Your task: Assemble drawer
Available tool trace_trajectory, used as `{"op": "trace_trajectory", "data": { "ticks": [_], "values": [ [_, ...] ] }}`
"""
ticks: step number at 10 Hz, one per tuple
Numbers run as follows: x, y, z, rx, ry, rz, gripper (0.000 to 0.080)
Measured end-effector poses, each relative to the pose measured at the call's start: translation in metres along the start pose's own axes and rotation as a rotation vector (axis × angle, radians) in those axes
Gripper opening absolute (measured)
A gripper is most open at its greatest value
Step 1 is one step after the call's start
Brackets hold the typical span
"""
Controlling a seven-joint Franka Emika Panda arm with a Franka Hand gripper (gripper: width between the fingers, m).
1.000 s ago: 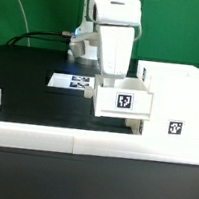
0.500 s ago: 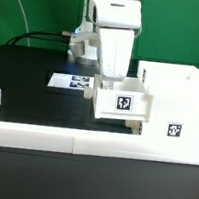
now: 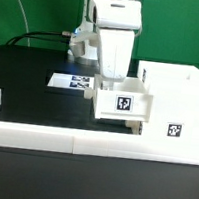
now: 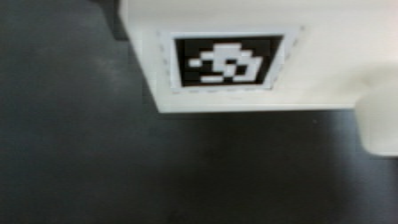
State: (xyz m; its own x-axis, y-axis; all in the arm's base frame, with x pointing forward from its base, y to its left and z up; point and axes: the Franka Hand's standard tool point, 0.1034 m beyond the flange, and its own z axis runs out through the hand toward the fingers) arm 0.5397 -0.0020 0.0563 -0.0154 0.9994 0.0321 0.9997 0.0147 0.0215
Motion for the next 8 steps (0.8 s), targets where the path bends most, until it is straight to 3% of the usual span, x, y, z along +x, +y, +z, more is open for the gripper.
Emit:
{"op": "trace_trajectory", "data": {
  "ticks": [8],
  "values": [
    [0.006,-0.0007,0.0016,-0.001,0.002,0.041,0.0044]
  ]
}}
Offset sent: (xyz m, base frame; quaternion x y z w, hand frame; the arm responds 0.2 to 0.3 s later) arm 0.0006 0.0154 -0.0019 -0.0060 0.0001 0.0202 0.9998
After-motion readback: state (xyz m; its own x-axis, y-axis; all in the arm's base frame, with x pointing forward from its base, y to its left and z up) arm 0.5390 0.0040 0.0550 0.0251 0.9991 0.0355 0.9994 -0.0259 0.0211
